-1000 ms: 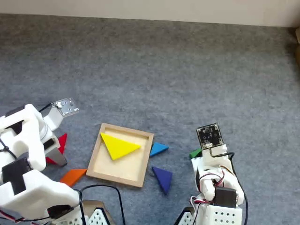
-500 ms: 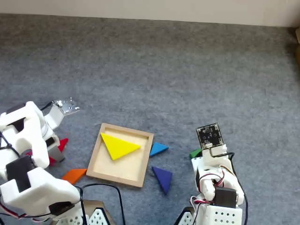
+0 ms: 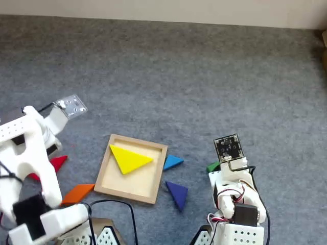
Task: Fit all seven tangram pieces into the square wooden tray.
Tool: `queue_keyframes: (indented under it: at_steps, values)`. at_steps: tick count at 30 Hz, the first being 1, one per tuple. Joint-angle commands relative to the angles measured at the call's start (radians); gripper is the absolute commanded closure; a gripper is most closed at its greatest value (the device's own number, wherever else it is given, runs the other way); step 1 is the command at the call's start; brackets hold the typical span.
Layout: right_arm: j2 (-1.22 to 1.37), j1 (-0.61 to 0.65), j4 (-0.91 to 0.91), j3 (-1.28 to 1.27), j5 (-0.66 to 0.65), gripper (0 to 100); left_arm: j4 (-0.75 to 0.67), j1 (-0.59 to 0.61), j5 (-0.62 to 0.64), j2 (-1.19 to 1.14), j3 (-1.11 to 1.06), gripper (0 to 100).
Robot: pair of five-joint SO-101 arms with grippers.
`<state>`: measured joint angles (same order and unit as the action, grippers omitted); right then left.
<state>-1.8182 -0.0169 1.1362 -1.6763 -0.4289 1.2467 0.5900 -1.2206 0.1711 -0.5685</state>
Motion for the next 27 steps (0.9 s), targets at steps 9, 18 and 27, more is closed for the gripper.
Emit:
queue_keyframes:
  at_steps: [9,18,27]
  values:
    - [-0.015,-0.013,-0.024,-0.093,-0.014,81.8,-0.071,0.191,0.144,0.189,-0.008,93]
    - [-0.015,-0.013,-0.022,-0.093,-0.014,81.8,0.028,0.275,0.172,0.188,-0.015,92]
    - [-0.012,-0.013,-0.021,-0.093,-0.014,81.8,0.1,0.361,0.219,0.183,-0.045,75]
